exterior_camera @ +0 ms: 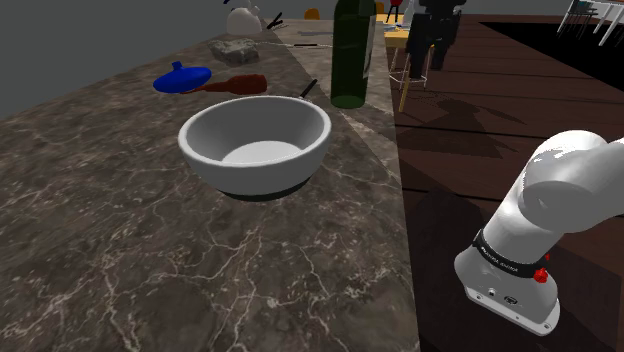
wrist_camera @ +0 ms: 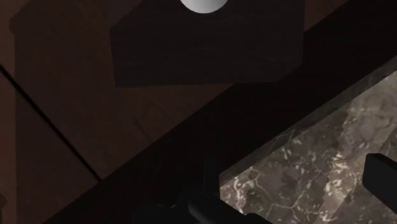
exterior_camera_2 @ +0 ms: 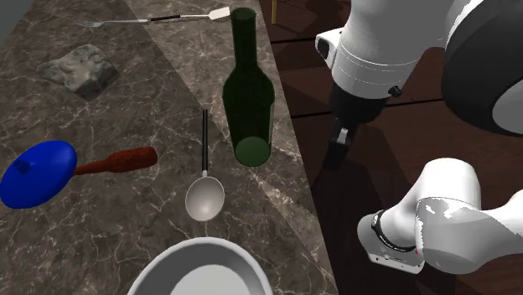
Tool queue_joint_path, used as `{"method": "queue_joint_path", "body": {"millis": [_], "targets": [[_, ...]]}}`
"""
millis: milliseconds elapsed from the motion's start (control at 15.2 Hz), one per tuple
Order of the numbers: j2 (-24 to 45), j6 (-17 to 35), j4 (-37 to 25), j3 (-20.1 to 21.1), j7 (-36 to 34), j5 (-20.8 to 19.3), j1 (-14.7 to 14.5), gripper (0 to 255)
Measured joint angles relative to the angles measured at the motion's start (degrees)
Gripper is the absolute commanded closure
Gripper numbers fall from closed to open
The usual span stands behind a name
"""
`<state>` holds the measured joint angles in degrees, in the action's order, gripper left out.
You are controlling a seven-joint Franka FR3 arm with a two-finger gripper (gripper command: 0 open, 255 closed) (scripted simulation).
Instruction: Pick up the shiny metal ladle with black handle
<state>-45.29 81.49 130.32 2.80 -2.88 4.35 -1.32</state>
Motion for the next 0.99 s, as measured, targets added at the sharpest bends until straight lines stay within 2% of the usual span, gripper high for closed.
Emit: {"method": "queue_joint_path", "body": {"millis": [132,264,594,990], "targets": [[0.47,0.63,-0.12,0.63,-1.30,0.45,0.27,0],[1.94,2.94,-0.32,2.72,-5.89,1.80,1.25,0],[7.86,10.93,-1.63,9.54,-20.51,4.99,4.25,0],[17.66,19.53,-6.86,16.66,-37.99,4.90,8.90,0]]}}
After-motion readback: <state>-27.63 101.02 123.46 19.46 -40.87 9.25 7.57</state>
